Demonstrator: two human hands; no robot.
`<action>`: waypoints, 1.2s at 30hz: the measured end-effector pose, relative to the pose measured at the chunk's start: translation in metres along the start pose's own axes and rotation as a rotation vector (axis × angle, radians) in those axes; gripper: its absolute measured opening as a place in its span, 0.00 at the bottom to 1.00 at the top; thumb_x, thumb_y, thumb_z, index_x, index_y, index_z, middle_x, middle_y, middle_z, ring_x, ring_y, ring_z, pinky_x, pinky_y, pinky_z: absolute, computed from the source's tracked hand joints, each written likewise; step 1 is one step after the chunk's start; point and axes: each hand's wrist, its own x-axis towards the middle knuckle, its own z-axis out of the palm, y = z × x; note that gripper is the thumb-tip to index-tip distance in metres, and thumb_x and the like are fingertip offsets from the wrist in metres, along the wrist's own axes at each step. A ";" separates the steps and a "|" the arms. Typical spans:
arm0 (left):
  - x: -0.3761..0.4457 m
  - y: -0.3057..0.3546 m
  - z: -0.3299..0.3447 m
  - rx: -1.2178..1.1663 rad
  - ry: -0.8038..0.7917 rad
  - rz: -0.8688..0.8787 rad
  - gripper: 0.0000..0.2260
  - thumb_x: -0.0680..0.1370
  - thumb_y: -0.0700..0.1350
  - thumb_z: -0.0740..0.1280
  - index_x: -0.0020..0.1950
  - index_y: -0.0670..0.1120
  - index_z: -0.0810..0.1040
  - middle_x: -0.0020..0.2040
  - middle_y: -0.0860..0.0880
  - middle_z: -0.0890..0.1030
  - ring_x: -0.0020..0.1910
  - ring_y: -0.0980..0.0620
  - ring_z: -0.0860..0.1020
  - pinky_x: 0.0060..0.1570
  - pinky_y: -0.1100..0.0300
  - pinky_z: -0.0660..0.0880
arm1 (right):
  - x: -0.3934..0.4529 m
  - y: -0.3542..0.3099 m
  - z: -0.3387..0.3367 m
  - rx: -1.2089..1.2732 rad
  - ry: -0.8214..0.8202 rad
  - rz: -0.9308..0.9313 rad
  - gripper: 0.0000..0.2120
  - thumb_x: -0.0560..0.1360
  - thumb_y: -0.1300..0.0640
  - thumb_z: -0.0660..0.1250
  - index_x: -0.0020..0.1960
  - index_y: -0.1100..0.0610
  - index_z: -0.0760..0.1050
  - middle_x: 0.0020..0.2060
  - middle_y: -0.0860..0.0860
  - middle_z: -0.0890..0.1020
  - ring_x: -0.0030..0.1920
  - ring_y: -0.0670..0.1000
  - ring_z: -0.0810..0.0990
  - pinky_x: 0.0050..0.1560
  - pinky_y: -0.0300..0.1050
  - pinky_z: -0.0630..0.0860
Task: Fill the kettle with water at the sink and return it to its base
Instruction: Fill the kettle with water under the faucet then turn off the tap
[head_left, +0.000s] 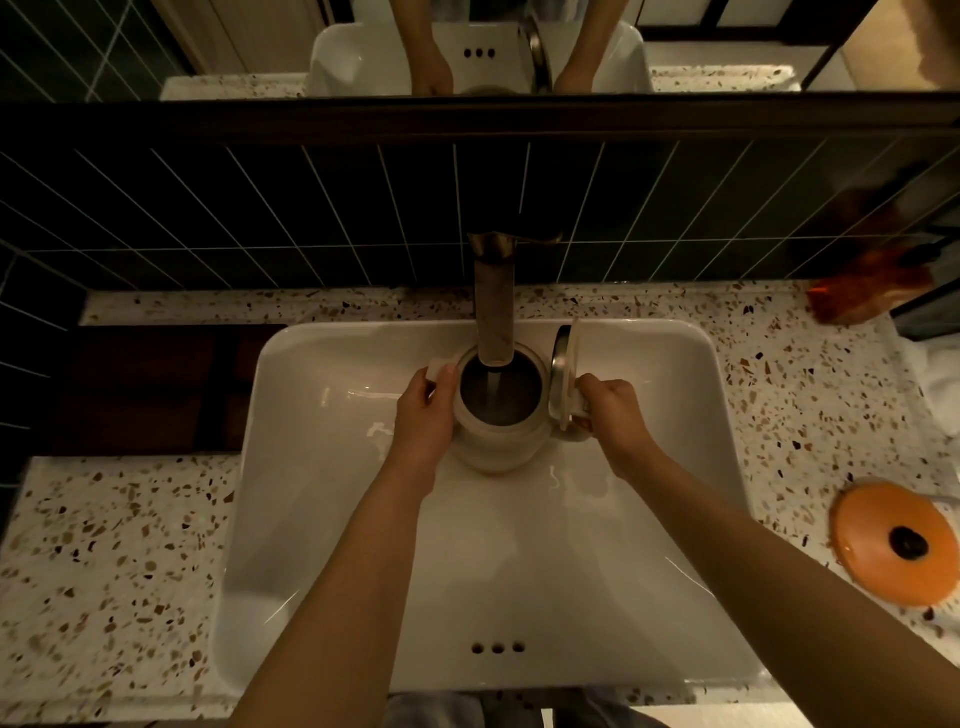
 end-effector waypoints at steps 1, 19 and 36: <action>0.000 0.000 0.000 -0.004 -0.001 -0.003 0.07 0.80 0.58 0.61 0.50 0.59 0.76 0.50 0.57 0.80 0.50 0.58 0.77 0.54 0.49 0.76 | 0.000 0.000 0.000 0.003 -0.005 0.003 0.19 0.75 0.60 0.58 0.25 0.57 0.66 0.16 0.46 0.70 0.19 0.40 0.68 0.22 0.31 0.67; -0.001 0.000 0.000 -0.021 0.020 -0.014 0.14 0.80 0.57 0.61 0.61 0.52 0.76 0.52 0.57 0.80 0.50 0.59 0.76 0.45 0.54 0.77 | 0.000 -0.001 0.000 -0.028 0.011 0.012 0.18 0.74 0.59 0.59 0.26 0.57 0.65 0.23 0.53 0.68 0.25 0.48 0.66 0.30 0.42 0.64; -0.003 0.001 0.001 0.008 0.006 0.017 0.07 0.80 0.57 0.60 0.53 0.58 0.75 0.49 0.58 0.79 0.48 0.60 0.76 0.46 0.53 0.77 | 0.002 0.001 0.000 -0.002 0.016 0.007 0.18 0.74 0.60 0.59 0.26 0.57 0.65 0.20 0.50 0.69 0.21 0.43 0.67 0.24 0.34 0.66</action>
